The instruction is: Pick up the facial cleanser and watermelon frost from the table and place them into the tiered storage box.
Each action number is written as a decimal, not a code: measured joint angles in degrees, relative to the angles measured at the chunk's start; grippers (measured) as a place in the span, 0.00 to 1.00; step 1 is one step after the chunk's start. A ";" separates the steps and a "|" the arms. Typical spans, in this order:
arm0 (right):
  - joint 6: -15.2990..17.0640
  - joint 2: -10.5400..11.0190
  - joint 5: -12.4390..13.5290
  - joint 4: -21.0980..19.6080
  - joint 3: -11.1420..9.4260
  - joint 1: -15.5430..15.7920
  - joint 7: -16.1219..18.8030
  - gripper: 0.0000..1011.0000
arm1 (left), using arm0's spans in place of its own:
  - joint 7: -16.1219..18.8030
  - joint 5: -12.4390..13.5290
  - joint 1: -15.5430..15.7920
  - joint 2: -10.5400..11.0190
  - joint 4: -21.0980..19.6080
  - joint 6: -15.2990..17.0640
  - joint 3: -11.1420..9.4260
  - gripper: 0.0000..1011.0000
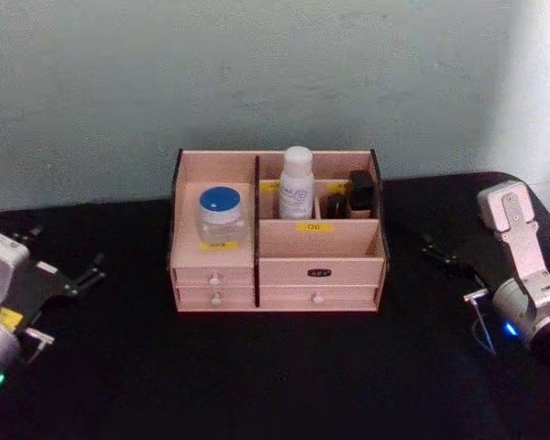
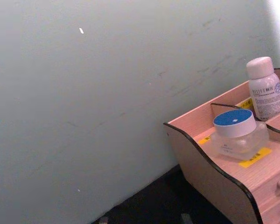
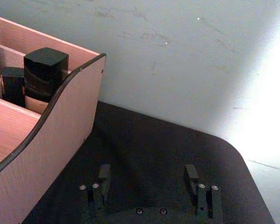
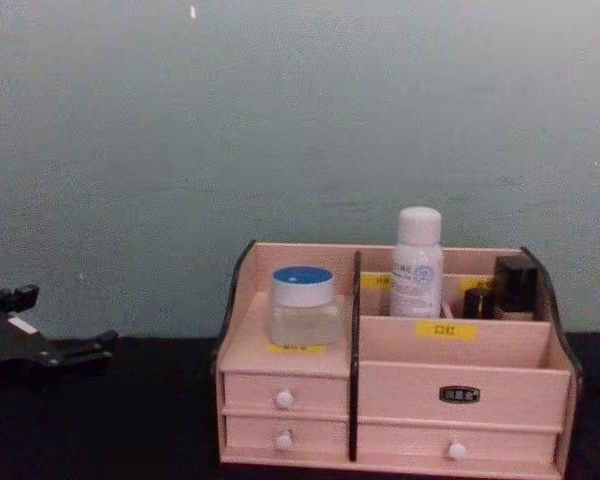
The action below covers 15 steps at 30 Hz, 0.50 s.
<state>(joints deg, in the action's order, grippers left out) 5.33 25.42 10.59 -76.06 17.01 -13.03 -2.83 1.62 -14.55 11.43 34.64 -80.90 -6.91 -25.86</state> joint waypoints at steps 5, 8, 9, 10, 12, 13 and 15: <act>-0.01 0.01 0.00 -0.04 0.00 0.03 -0.03 0.99 | 0.00 0.00 0.00 0.00 0.00 0.00 0.00 0.99; -0.01 0.01 0.00 -0.05 0.00 0.03 -0.05 0.99 | 0.00 0.00 0.00 0.00 0.00 0.00 0.00 0.99; -0.01 0.01 0.00 -0.05 0.00 0.03 -0.06 0.99 | 0.00 0.00 0.00 0.00 0.00 0.00 0.00 0.99; -0.01 0.01 0.00 -0.05 0.00 0.03 -0.06 0.99 | 0.00 0.00 0.00 0.00 0.00 0.00 0.00 0.99; -0.01 0.01 0.00 -0.05 0.00 0.03 -0.07 0.99 | 0.00 0.00 0.00 0.00 0.00 0.00 0.00 0.99; -0.01 0.01 0.00 -0.05 0.00 0.03 -0.08 0.99 | 0.00 0.00 0.00 0.00 0.00 0.00 0.00 0.99; -0.01 0.01 0.00 -0.05 0.00 0.04 -0.08 0.99 | 0.00 0.00 0.00 0.00 0.00 0.00 0.00 0.99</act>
<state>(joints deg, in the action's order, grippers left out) 5.32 25.43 10.59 -76.10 17.01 -13.00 -2.91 1.62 -14.55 11.43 34.65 -80.90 -6.91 -25.86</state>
